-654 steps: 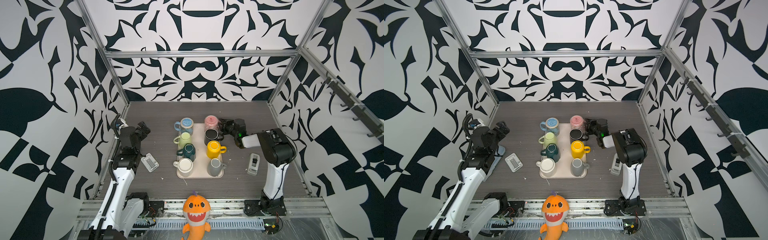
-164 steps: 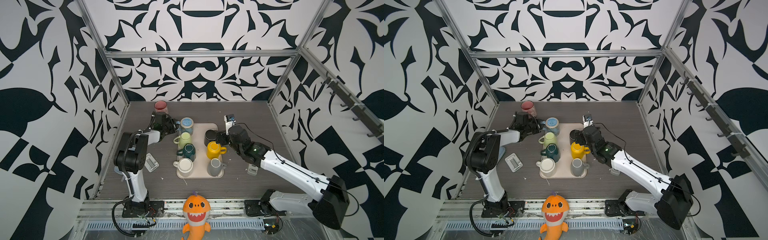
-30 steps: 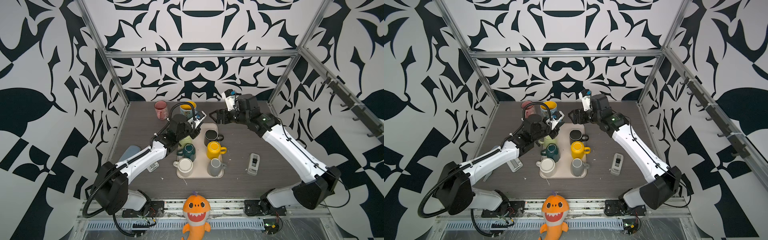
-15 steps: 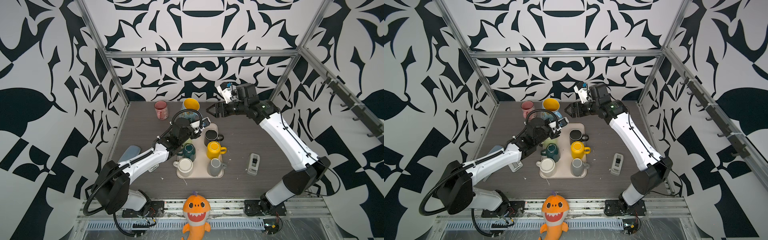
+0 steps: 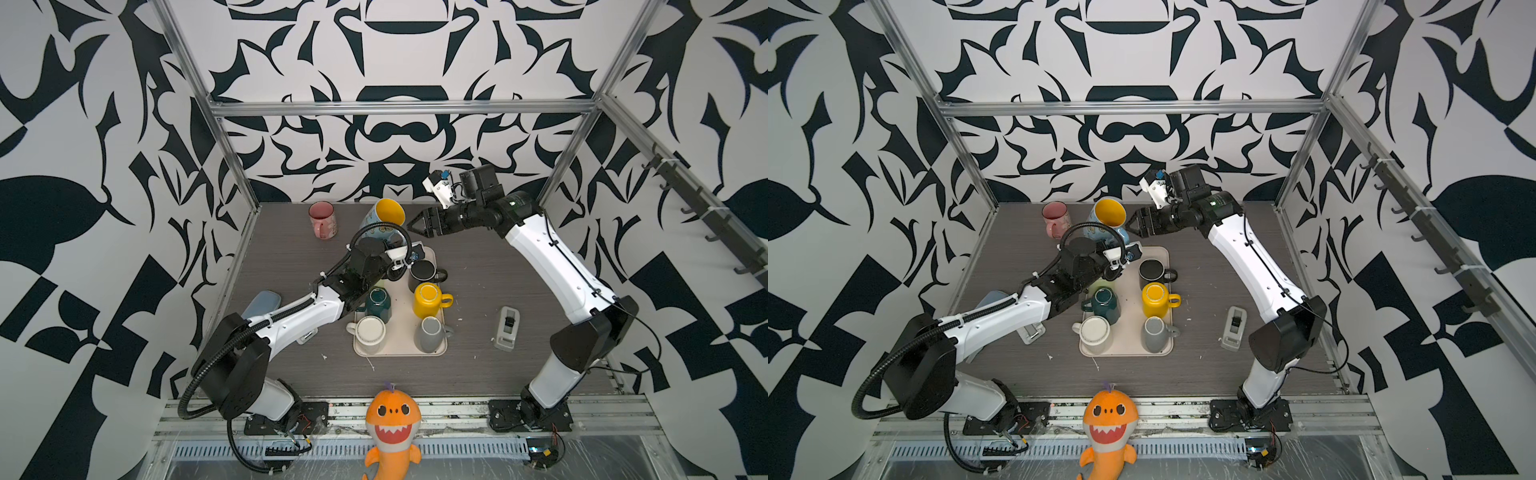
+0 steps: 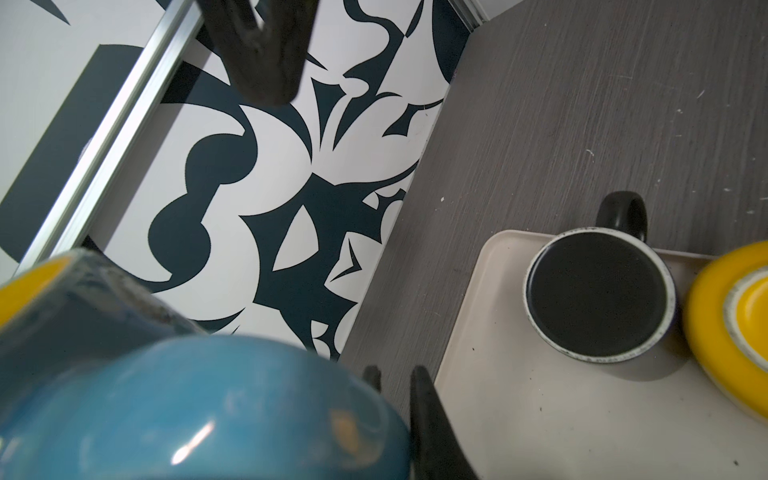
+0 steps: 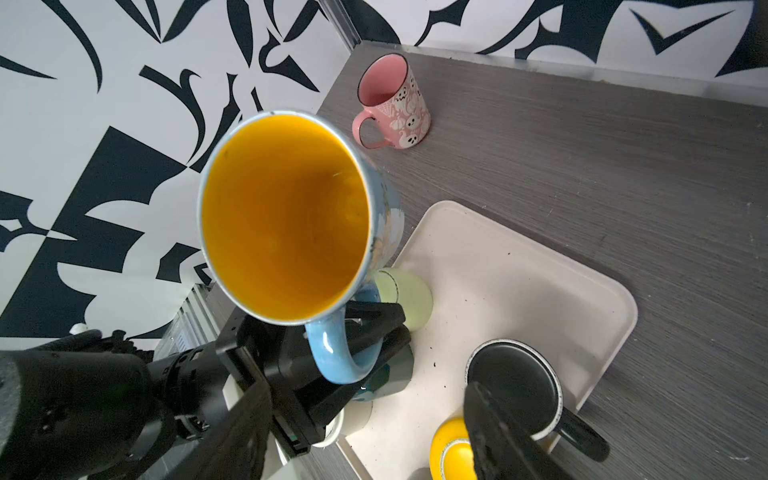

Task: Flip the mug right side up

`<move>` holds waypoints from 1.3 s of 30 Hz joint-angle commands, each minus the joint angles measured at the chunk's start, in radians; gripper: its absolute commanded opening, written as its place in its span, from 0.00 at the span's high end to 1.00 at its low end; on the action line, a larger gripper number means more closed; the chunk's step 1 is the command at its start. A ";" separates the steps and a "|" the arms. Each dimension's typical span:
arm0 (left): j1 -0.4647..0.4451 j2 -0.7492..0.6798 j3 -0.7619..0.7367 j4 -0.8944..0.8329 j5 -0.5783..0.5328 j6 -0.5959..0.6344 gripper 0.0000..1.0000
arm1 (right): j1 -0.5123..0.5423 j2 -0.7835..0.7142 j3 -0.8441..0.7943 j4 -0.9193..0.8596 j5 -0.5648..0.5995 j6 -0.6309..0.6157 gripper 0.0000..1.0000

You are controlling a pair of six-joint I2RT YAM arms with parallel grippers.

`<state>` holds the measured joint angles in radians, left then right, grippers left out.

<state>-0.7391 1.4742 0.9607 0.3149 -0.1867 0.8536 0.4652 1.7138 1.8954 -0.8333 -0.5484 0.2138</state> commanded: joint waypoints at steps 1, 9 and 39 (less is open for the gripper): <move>-0.003 -0.010 0.067 0.090 -0.010 0.046 1.00 | 0.000 -0.013 0.036 -0.012 -0.033 -0.010 0.25; -0.003 0.003 0.120 0.041 0.015 0.018 1.00 | 0.007 -0.003 0.010 -0.018 -0.038 -0.013 0.27; -0.003 0.008 0.168 0.032 0.054 -0.006 1.00 | 0.044 0.130 0.070 -0.104 0.049 -0.016 0.48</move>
<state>-0.7456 1.5024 1.0634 0.1520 -0.1158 0.8379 0.5022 1.8378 1.9373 -0.8791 -0.5411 0.2119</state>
